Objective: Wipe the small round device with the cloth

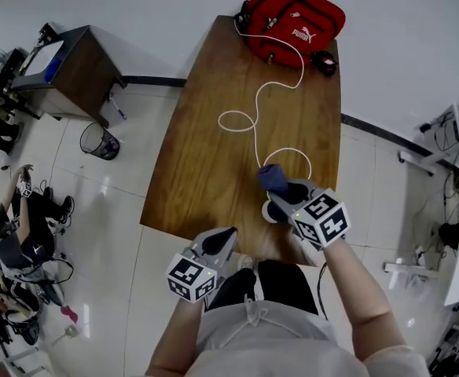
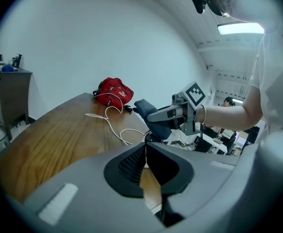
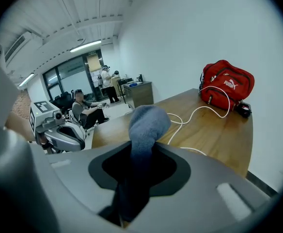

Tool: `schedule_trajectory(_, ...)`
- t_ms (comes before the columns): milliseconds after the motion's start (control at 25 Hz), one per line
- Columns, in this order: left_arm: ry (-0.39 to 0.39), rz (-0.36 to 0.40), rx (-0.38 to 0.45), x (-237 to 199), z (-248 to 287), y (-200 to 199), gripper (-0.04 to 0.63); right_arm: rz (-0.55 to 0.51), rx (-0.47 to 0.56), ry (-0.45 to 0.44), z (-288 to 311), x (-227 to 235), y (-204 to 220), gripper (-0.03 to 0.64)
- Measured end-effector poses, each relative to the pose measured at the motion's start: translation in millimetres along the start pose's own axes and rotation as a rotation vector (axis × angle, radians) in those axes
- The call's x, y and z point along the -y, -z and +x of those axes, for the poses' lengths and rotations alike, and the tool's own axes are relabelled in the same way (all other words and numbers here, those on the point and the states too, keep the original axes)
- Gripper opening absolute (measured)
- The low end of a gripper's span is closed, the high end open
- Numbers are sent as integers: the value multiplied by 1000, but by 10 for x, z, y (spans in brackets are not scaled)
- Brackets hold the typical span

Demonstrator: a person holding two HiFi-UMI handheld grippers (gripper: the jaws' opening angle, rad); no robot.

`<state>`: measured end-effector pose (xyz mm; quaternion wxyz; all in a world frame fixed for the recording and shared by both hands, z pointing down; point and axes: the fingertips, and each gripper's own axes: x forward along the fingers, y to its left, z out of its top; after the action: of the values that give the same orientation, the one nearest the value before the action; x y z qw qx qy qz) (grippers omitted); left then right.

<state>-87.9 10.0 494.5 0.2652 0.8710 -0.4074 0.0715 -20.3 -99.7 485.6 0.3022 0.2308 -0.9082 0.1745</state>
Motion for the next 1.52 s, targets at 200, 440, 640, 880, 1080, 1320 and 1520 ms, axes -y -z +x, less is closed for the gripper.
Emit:
schedule_trajectory(200,38,16,4,7,102,-96,15,37,-19,61,-131,246,143,104)
schedule_trajectory(440,62,43,-10,50,197,-63,19,140,137,35,-382,101,110,104)
schedule_trajectory(640,100,67,-61,126,267,57,85,73,207,41,-345,-197,29,104)
schedule_trajectory(880,133,93,-91,196,342,148,98,144,229,183,-384,130,391,104)
schedule_trajectory(1080,102,142,-105,143,526,246,165,278,245,241,-497,408,696,104)
schedule_trajectory(1320,102,232,-61,176,965,261,332,324,241,281,-685,625,897,104)
schedule_trajectory(1520,135,356,-53,294,1307,303,388,354,228,264,-717,734,1029,104)
